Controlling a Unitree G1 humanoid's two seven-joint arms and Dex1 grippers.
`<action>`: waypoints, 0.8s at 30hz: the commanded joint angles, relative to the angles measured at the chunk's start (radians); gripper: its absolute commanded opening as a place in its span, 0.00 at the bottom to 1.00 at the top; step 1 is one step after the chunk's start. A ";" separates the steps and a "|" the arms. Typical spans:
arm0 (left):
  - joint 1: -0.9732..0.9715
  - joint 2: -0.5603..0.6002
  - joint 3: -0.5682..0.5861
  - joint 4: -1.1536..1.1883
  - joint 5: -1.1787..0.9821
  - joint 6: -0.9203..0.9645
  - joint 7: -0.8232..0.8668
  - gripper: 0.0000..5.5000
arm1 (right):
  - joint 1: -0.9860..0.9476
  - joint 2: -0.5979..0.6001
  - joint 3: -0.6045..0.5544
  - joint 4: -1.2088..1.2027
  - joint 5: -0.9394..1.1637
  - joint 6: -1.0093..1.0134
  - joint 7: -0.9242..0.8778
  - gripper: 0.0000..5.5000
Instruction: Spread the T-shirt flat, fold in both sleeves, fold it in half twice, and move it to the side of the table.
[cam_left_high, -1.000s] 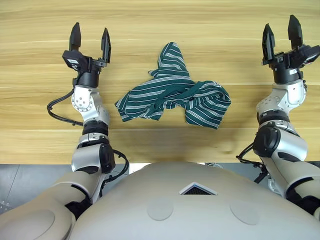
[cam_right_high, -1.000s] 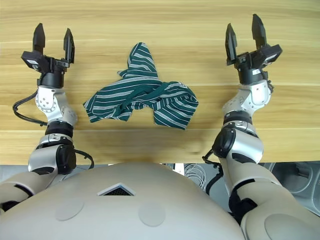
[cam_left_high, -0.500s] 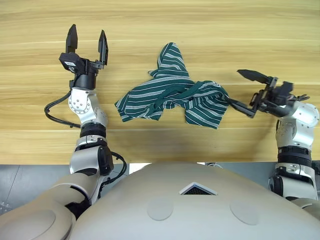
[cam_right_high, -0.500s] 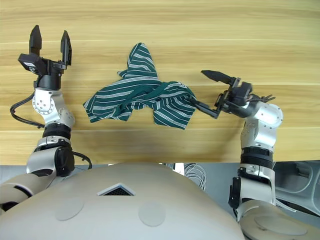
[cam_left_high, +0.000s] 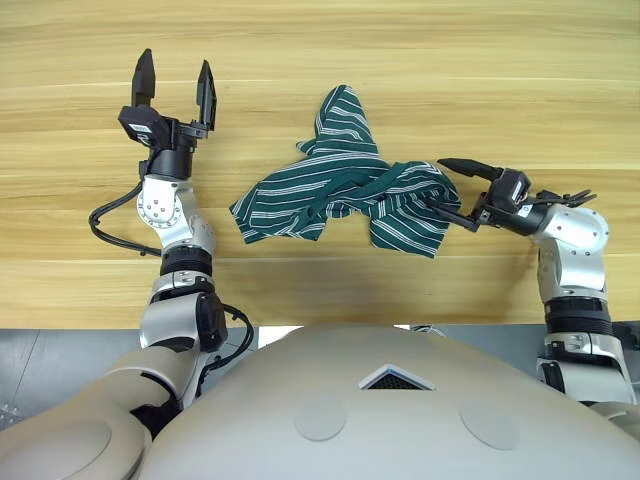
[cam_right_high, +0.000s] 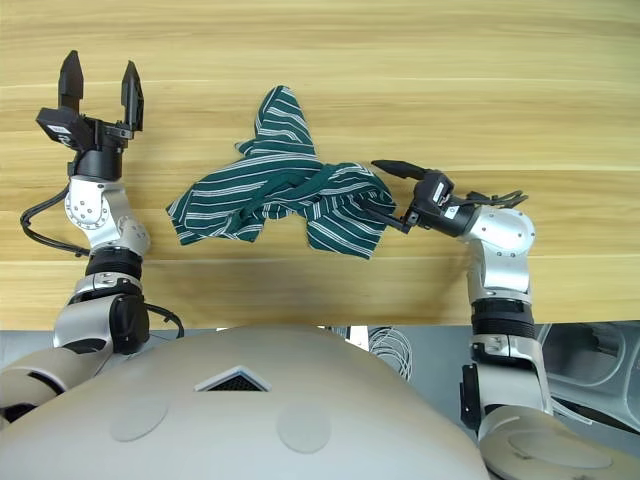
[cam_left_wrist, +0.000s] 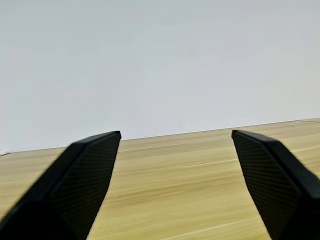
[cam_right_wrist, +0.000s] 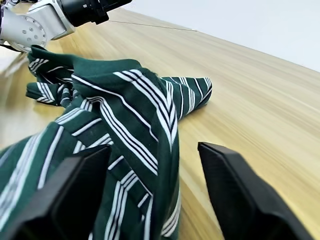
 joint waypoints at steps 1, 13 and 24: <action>0.006 -0.006 -0.010 -0.011 0.009 0.003 0.005 0.73 | 0.006 -0.036 -0.021 -0.044 0.047 0.012 0.010 0.46; 0.012 -0.007 -0.017 -0.020 0.005 0.004 -0.001 0.73 | -0.031 -0.074 0.063 0.103 -0.157 -0.029 -0.106 0.10; 0.023 -0.010 -0.025 -0.039 0.003 0.004 -0.001 0.73 | -0.034 -0.075 0.058 0.050 -0.084 -0.048 -0.092 0.00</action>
